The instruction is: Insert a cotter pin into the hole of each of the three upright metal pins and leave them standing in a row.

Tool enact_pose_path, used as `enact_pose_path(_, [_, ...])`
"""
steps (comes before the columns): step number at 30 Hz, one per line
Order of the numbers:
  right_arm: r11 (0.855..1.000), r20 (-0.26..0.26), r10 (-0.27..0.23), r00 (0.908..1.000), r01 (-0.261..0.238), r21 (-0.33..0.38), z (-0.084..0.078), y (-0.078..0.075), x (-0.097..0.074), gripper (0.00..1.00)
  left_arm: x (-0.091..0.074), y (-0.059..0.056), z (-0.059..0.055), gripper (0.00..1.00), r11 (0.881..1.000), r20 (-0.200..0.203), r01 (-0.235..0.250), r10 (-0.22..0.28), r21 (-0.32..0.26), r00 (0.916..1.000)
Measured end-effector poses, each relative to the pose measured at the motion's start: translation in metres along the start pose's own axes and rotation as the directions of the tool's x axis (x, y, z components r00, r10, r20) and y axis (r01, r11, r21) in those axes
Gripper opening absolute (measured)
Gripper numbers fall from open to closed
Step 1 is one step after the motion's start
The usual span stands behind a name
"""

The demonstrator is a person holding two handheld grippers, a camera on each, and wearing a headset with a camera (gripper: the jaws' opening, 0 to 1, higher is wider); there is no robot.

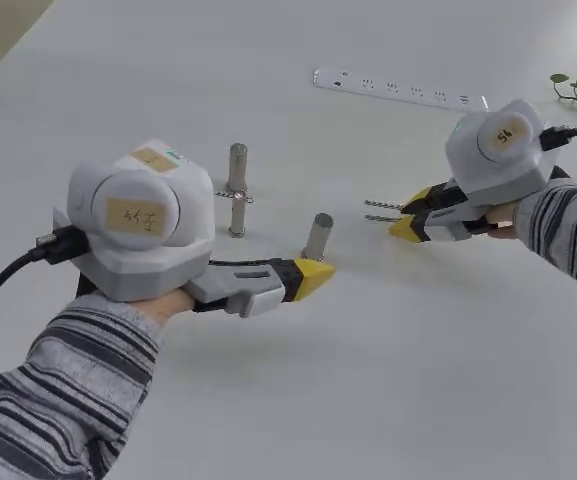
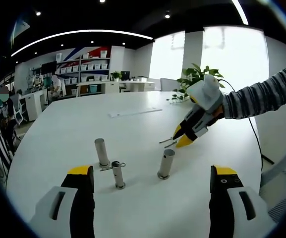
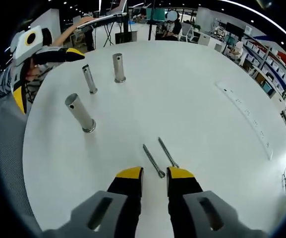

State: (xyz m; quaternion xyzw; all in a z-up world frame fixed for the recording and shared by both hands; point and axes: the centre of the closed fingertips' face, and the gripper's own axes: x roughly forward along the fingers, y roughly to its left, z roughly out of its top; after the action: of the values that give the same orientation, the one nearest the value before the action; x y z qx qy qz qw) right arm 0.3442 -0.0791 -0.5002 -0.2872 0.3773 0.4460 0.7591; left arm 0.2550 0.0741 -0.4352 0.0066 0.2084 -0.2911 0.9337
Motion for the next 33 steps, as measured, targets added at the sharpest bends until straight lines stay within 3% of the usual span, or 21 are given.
enact_pose_path(7, [0.998,-0.005,0.037,0.9993,-0.037,0.041,0.000,0.007,-0.002,0.09,0.000,0.001,-0.001,0.96,1.000,-0.005,-0.001,0.001,-0.002,1.0000])
enact_pose_path(11, [0.998,-0.022,0.062,0.9978,-0.062,0.012,0.001,0.014,-0.002,0.05,-0.001,0.002,-0.002,0.96,1.000,-0.010,-0.006,0.005,-0.005,0.9999])
enact_pose_path(18, [0.998,-0.047,0.052,0.9975,-0.052,-0.017,0.000,0.018,-0.004,0.00,-0.001,0.001,-0.001,0.95,1.000,-0.006,0.000,0.000,-0.007,1.0000])
enact_pose_path(26, [0.997,-0.062,0.048,0.9969,-0.051,-0.053,-0.002,0.023,-0.005,0.00,-0.001,0.000,-0.006,0.93,1.000,-0.030,0.007,-0.008,-0.013,0.9995])
enact_pose_path(33, [0.993,-0.028,0.036,0.9990,-0.039,-0.109,0.006,0.029,-0.013,0.00,-0.002,-0.001,-0.001,0.91,1.000,-0.014,0.007,-0.008,-0.011,0.9999])
